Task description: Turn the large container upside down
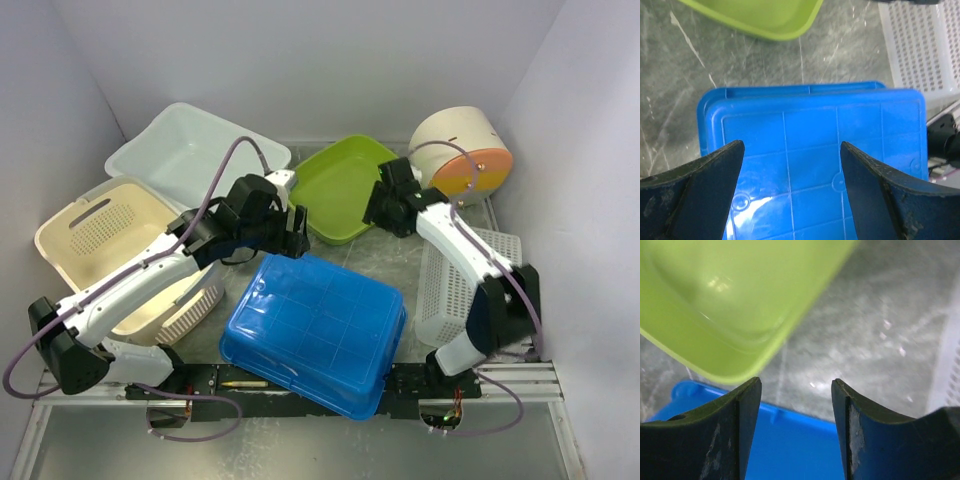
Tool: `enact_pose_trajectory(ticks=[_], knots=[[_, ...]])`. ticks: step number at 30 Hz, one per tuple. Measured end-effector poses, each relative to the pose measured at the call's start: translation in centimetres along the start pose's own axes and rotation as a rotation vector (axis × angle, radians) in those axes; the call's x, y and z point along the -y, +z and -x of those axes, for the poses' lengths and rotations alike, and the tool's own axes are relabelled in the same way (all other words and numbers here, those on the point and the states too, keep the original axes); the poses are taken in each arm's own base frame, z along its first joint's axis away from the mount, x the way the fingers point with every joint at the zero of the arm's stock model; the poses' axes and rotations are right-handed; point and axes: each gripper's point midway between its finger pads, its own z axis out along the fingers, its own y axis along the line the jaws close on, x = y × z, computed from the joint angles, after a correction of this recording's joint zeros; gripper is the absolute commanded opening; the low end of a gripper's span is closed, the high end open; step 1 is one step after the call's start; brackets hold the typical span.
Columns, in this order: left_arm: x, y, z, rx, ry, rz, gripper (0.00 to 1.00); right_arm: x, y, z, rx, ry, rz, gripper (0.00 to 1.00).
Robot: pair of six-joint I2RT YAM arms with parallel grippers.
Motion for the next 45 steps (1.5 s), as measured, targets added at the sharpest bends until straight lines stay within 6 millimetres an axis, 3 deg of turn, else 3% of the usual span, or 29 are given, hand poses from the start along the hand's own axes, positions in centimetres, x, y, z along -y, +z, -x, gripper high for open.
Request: enact_pose_trajectory(ticks=[4, 7, 9, 14, 17, 21, 25, 36, 40, 45], knots=[[0.1, -0.3, -2.8, -0.060, 0.023, -0.052, 0.89, 3.7, -5.1, -1.3, 0.067, 0.022, -0.034, 0.58], [0.9, -0.2, -5.1, -0.121, 0.046, -0.108, 0.89, 4.7, -9.5, -1.2, 0.148, 0.058, 0.014, 0.59], [1.4, 0.0, -6.8, -0.167, 0.065, -0.136, 0.89, 4.9, -11.4, -2.4, 0.151, 0.081, 0.065, 0.59], [1.3, 0.9, -9.7, -0.248, 0.084, -0.136, 0.90, 6.1, -11.5, -10.1, -0.047, 0.178, 0.132, 0.63], [0.6, 1.6, -11.1, -0.287, 0.074, -0.110, 0.91, 7.5, -11.5, -13.8, -0.138, 0.255, 0.105, 0.65], [0.3, 2.3, -11.1, -0.273, 0.058, -0.091, 0.92, 8.0, -12.1, -15.5, -0.159, 0.329, 0.114, 0.65], [0.2, 2.8, -10.9, -0.259, 0.047, -0.086, 0.92, 7.9, -11.0, -17.0, -0.215, 0.358, 0.120, 0.66], [-0.6, 4.4, -9.6, -0.203, 0.031, -0.040, 0.91, 5.0, -8.7, -15.1, -0.232, 0.366, 0.194, 0.66], [-1.0, 5.1, -8.9, -0.191, 0.028, -0.011, 0.90, 4.4, -7.3, -12.7, -0.201, 0.305, 0.155, 0.66], [-0.3, 6.1, -7.8, -0.190, 0.028, -0.011, 0.91, 3.7, -5.2, -6.8, -0.084, 0.216, 0.061, 0.71]])
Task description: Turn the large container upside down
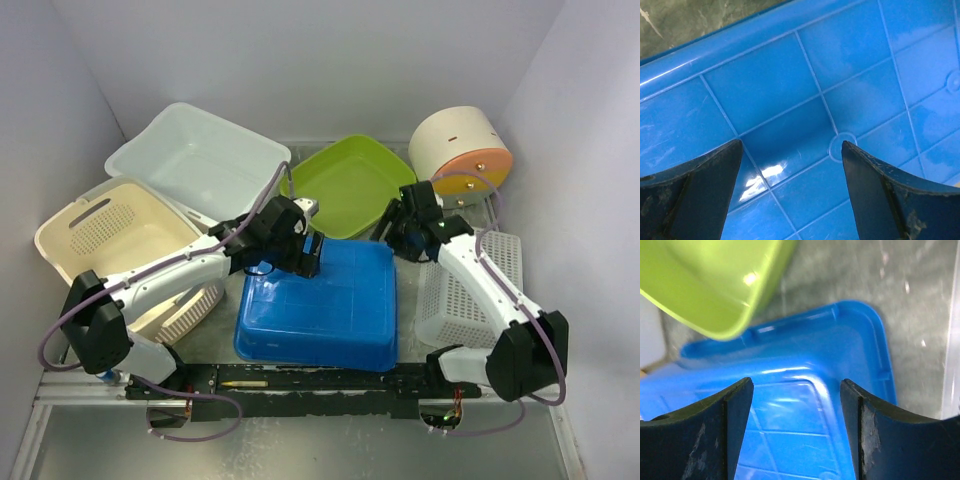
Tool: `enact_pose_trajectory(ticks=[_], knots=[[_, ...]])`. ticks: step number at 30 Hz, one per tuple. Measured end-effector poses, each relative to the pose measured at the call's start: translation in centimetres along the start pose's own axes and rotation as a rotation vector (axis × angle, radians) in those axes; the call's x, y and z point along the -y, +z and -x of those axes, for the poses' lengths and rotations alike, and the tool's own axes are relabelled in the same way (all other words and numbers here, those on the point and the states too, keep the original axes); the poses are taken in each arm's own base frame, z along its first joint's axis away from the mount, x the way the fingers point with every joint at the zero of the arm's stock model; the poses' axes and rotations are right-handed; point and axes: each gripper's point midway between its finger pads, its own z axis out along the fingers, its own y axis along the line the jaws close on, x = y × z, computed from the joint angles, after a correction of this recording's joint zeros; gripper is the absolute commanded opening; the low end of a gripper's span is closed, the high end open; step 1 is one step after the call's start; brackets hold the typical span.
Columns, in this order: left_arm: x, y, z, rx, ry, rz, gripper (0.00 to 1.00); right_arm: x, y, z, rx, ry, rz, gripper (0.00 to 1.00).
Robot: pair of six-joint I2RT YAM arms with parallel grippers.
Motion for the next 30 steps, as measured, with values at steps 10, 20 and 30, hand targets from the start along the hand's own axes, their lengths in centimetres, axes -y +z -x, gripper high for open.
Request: enact_pose_trajectory(ticks=[10, 20, 30], knots=[[1.1, -0.9, -0.5, -0.039, 0.013, -0.044, 0.90, -3.8, 2.8, 9.0, 0.213, 0.047, -0.042, 0.67], [2.4, -4.5, 0.8, 0.028, 0.054, -0.102, 0.90, -2.1, 10.7, 8.9, 0.133, 0.120, -0.199, 0.54], [2.7, -7.4, 2.1, 0.090, 0.059, -0.111, 0.91, -2.1, 13.5, 8.7, 0.099, 0.148, -0.227, 0.00]])
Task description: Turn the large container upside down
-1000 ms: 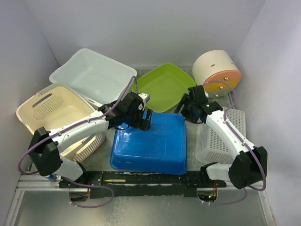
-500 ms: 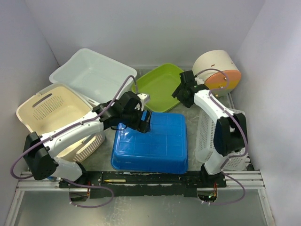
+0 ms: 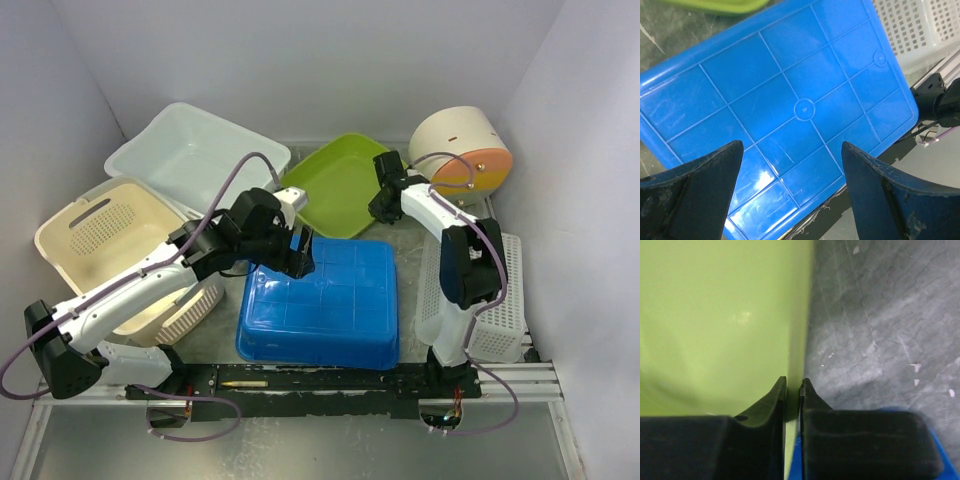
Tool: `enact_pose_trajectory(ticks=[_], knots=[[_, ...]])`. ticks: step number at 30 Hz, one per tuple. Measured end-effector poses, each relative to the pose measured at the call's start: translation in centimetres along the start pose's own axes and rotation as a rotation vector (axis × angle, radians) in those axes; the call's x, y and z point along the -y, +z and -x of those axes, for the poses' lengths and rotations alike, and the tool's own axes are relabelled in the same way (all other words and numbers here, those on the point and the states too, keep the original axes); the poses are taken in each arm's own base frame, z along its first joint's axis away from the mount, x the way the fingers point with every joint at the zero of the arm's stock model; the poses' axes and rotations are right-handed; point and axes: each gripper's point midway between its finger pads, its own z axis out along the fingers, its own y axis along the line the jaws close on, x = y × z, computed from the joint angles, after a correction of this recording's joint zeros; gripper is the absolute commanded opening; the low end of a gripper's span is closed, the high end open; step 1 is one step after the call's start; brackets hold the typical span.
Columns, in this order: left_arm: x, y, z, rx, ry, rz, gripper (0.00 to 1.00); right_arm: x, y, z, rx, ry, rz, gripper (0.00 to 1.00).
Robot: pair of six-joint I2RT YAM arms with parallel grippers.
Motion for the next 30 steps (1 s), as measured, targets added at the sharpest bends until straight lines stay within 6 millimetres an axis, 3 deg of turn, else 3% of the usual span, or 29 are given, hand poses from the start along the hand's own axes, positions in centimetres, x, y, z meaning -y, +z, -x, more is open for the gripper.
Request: enact_pose_trajectory(ticks=[5, 12, 15, 20, 24, 30], knots=[[0.8, -1.5, 3.0, 0.079, 0.007, -0.005, 0.90, -0.7, -1.2, 1.0, 0.018, 0.018, 0.046, 0.00], [2.1, -3.7, 7.4, 0.209, 0.043, -0.025, 0.91, -1.6, -7.8, 3.7, 0.140, -0.009, 0.191, 0.00], [2.2, -4.5, 9.4, 0.272, 0.072, -0.005, 0.93, -1.4, -9.6, 4.7, 0.192, -0.030, 0.239, 0.00], [1.1, -5.1, 12.6, 0.347, 0.086, 0.093, 0.95, -0.9, -10.1, 5.8, 0.215, -0.054, 0.303, 0.00], [-0.6, -5.4, 13.6, 0.366, 0.078, 0.165, 0.94, 0.2, -10.5, 5.9, 0.222, -0.095, 0.330, 0.00], [-4.3, -7.2, 15.4, 0.402, 0.050, 0.286, 0.95, -1.2, -14.8, 6.3, 0.291, -0.200, 0.490, 0.00]])
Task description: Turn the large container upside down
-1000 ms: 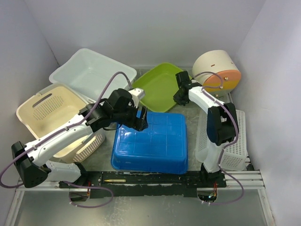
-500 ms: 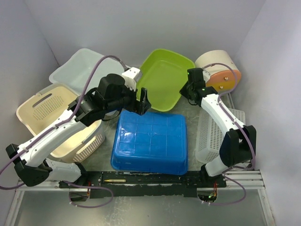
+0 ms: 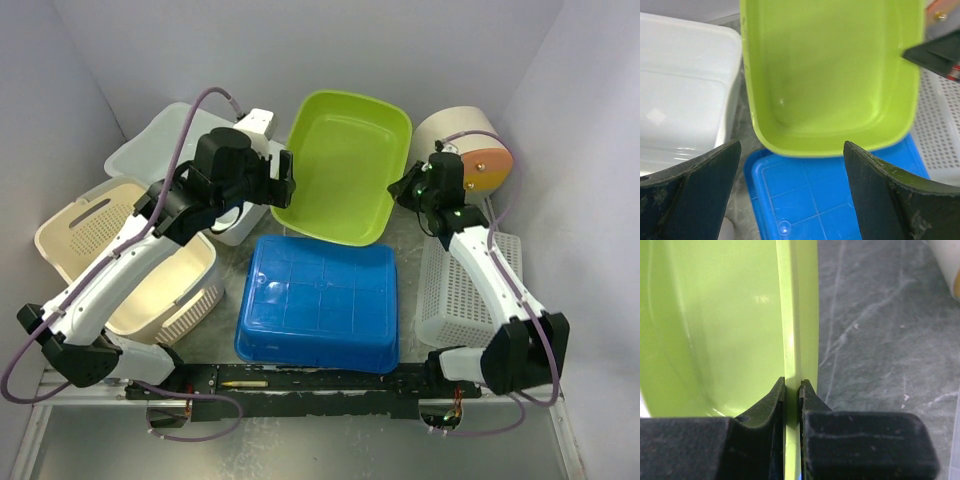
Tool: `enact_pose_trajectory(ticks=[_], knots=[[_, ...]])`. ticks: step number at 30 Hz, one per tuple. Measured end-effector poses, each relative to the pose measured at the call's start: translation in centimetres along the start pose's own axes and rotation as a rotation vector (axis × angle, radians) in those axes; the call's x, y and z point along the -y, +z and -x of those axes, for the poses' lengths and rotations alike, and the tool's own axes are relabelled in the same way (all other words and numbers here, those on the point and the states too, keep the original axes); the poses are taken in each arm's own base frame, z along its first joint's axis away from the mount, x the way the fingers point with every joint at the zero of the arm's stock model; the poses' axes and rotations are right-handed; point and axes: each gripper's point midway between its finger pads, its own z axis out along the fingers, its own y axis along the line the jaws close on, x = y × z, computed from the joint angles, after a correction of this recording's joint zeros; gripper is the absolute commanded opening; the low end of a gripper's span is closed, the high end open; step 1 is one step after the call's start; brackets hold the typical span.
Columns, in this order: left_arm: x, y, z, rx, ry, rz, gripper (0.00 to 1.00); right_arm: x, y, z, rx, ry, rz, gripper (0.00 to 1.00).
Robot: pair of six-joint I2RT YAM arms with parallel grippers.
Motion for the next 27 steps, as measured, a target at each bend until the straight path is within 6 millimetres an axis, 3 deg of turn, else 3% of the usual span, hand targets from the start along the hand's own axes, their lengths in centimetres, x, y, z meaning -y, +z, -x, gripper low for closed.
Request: enact_pose_trajectory(ticks=[3, 8, 15, 18, 22, 27], knots=[[-1.8, 0.9, -0.1, -0.020, 0.004, 0.060, 0.95, -1.8, -2.0, 0.4, 0.034, -0.039, 0.112, 0.00], [-3.5, 3.0, -2.0, -0.095, 0.019, 0.114, 0.95, -3.6, -4.0, 0.9, 0.059, -0.090, 0.220, 0.00], [-4.6, 4.2, -4.5, -0.147, 0.015, 0.134, 0.93, -4.3, -4.4, 0.6, 0.045, -0.107, 0.261, 0.00], [-5.0, 4.8, -7.6, -0.190, 0.007, 0.143, 0.91, -4.3, -4.5, 0.6, 0.046, -0.105, 0.261, 0.00], [-5.7, 4.2, -11.8, -0.238, -0.034, 0.123, 0.84, -4.1, -4.6, 0.5, 0.037, -0.096, 0.256, 0.00], [-5.0, 3.5, -12.2, -0.195, -0.116, 0.057, 0.75, -3.9, -4.7, 0.5, 0.027, -0.070, 0.255, 0.00]])
